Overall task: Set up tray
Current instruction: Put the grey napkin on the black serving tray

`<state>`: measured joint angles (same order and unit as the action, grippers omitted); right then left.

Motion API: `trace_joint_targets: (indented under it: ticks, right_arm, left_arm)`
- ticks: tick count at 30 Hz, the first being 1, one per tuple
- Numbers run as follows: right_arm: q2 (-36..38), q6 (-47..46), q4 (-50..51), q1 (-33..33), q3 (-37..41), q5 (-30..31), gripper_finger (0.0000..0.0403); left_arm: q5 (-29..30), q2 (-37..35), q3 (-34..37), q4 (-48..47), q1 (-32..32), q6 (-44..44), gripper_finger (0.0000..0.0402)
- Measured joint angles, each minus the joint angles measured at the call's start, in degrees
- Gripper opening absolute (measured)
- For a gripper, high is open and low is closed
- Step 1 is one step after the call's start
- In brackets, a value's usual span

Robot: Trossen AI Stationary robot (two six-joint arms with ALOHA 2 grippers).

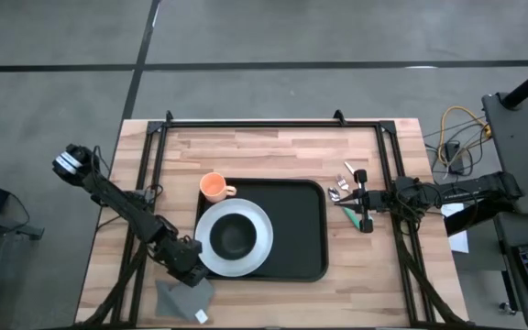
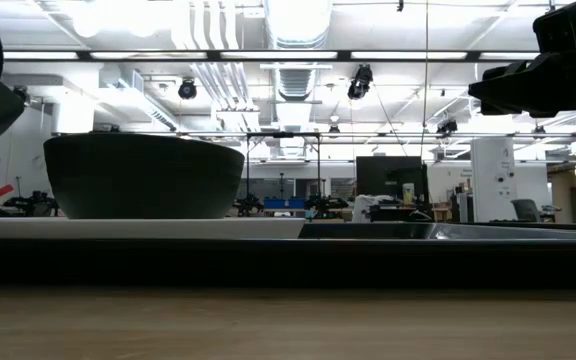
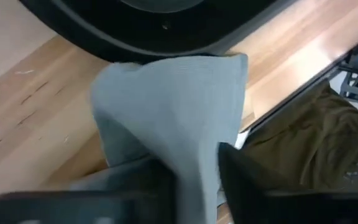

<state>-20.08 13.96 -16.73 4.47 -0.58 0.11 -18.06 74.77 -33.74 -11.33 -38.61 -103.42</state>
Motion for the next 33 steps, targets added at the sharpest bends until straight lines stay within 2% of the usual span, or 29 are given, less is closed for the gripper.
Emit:
trace_joint_targets:
  ticks: [2,4,14,24,33]
  right_arm:
    - [0.0,0.0,0.0,0.0,0.0,0.0,0.0009]
    - [0.0,0.0,0.0,0.0,0.0,0.0,0.0009]
    - [0.0,0.0,0.0,0.0,0.0,0.0,0.0009]
    - [0.0,0.0,0.0,0.0,0.0,0.0,0.0009]
    - [0.0,0.0,0.0,0.0,0.0,0.0,0.0009]
  left_arm:
    - [0.0,-0.3,0.0,0.1,0.0,1.5,0.0032]
    - [0.0,-0.4,0.0,0.3,0.0,2.3,0.0011]
    - [1.1,-0.6,-2.5,2.8,0.0,8.8,0.0001]
    - [10.8,0.4,-11.5,2.7,0.2,24.6,0.0000]
    - [10.3,4.6,-14.3,2.2,3.7,30.7,0.0000]
